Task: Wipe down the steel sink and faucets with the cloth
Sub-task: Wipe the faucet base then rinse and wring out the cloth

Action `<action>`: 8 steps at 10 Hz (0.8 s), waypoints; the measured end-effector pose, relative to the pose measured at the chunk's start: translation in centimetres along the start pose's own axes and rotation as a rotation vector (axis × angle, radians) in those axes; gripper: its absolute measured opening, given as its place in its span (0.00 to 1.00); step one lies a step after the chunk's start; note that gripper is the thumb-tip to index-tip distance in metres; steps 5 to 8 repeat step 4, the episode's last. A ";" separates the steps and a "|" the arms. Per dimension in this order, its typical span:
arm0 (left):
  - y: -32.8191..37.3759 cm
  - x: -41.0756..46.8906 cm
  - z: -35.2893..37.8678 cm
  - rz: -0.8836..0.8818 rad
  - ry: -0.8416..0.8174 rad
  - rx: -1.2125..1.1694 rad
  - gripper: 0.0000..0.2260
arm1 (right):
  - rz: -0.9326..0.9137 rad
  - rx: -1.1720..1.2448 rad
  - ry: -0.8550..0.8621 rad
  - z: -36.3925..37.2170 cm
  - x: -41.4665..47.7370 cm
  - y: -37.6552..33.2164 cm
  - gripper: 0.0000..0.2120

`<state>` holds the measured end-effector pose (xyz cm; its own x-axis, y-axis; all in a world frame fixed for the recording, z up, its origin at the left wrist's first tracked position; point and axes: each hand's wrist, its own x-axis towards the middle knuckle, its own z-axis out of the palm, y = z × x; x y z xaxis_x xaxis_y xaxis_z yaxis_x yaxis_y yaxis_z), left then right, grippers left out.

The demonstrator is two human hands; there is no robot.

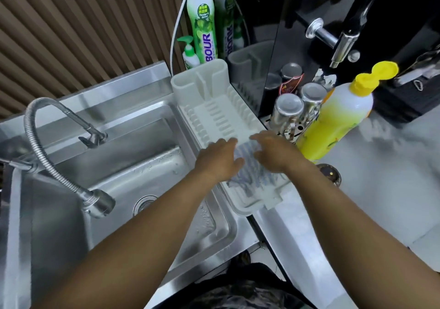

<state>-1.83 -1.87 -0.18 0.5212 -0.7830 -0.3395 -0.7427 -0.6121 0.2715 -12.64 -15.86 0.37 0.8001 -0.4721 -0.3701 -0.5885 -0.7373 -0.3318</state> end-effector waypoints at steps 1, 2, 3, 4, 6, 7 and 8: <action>0.4 0.0 2.4 0.066 -0.071 0.210 0.20 | -0.003 -0.165 -0.119 3.1 0.0 -0.7 0.24; 0.3 -0.2 3.4 0.081 -0.058 0.297 0.18 | -0.011 -0.260 -0.122 4.6 0.1 0.5 0.25; -0.2 -0.8 1.9 0.092 -0.080 0.223 0.20 | -0.007 -0.330 -0.114 3.7 -0.1 -2.1 0.25; -1.6 -4.8 1.3 0.120 0.050 0.056 0.21 | -0.224 -0.232 -0.152 3.1 -6.1 -0.4 0.31; -1.6 -4.8 1.3 0.120 0.050 0.056 0.21 | -0.224 -0.232 -0.152 3.1 -6.1 -0.4 0.31; -1.6 -4.8 1.3 0.120 0.050 0.056 0.21 | -0.224 -0.232 -0.152 3.1 -6.1 -0.4 0.31; -1.6 -4.8 1.3 0.120 0.050 0.056 0.21 | -0.224 -0.232 -0.152 3.1 -6.1 -0.4 0.31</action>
